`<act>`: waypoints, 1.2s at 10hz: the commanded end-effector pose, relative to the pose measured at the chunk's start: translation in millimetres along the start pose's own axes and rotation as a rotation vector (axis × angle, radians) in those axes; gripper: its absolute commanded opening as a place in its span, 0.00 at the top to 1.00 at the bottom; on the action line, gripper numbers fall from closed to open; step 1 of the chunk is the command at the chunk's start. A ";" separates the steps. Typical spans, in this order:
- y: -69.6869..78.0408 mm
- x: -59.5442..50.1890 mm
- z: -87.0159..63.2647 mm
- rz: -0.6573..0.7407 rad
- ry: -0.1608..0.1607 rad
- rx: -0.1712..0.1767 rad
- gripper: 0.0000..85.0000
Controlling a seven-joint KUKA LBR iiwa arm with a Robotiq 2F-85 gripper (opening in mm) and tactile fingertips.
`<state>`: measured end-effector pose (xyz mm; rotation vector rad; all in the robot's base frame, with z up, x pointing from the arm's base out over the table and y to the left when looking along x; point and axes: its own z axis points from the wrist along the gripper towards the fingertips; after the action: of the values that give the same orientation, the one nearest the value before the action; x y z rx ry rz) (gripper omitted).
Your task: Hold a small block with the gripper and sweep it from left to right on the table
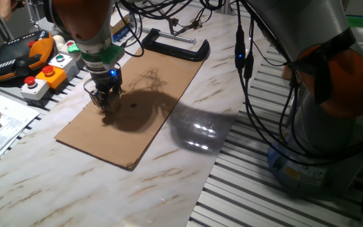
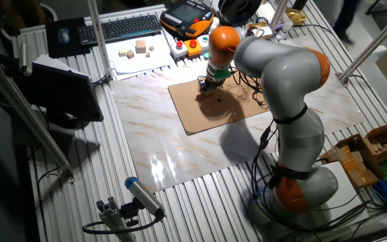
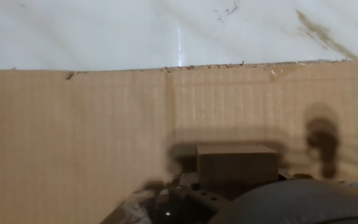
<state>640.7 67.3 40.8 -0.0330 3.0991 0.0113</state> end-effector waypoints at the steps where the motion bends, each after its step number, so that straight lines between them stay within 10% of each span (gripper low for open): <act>1: 1.8 -0.3 -0.8 0.002 -0.001 0.000 0.99; 12: 23.6 -1.4 1.8 0.016 -0.001 -0.002 0.99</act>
<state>641.4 91.3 39.0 -0.0079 3.1005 0.0139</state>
